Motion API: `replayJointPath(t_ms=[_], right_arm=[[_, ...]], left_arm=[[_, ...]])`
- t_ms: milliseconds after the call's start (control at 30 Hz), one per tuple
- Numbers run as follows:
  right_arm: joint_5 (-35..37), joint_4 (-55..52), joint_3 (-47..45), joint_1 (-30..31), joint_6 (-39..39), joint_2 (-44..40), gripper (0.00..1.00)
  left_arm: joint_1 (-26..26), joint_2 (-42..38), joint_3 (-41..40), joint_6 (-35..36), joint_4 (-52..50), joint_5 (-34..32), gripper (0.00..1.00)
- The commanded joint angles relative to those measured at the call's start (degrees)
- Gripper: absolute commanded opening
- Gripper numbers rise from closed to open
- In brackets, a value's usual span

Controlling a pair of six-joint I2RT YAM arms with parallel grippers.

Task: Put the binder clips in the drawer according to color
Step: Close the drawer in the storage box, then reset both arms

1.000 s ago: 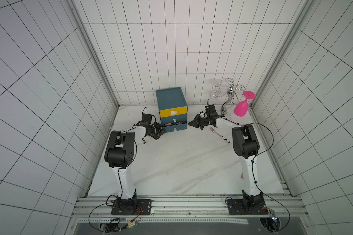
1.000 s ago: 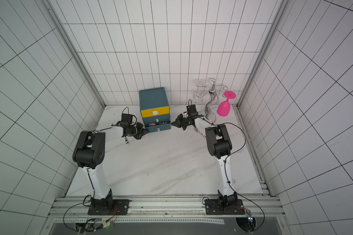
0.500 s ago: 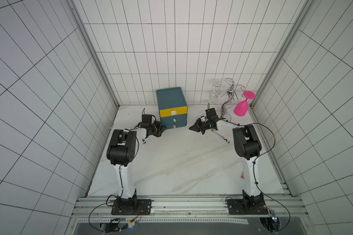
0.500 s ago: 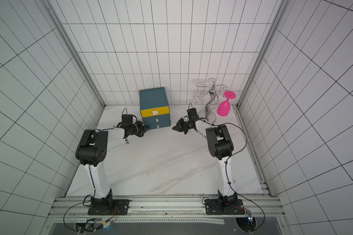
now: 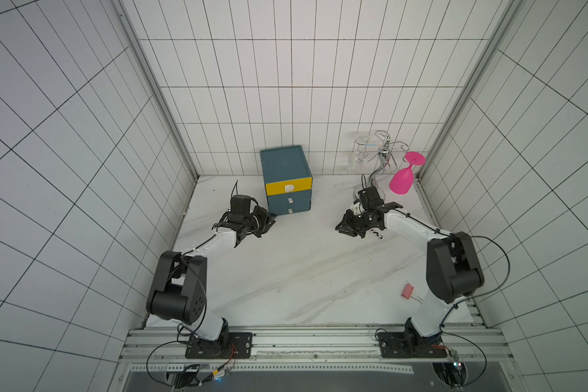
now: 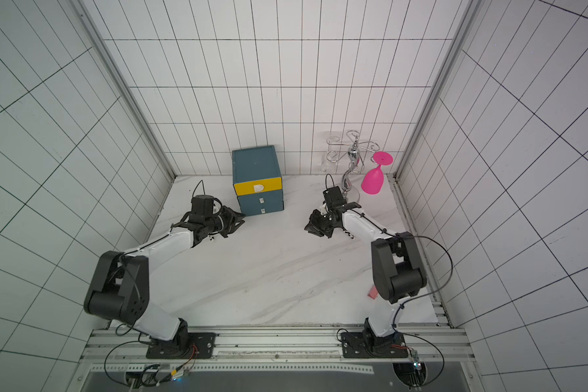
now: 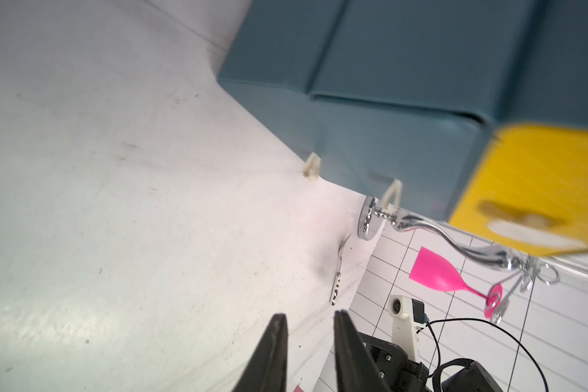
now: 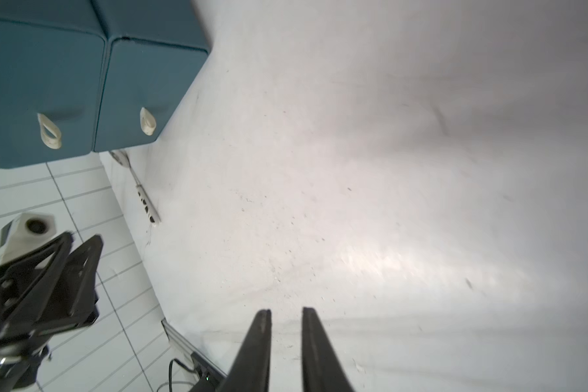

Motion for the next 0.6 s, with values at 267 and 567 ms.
replayJointPath(t_ms=[267,567], right_arm=[[33.5,-19.3,-5.8,-5.5,-7.4,-28.2,0.49],[45.7,-5.5,-11.9,-5.8,-18.9,-43.3,0.69]], left_arm=[[-1.7,-26.2,1.1,22.1,-27.1,-24.5,0.49],[-1.9,-38.0,1.5,32.5,-30.4,-47.1,0.76]])
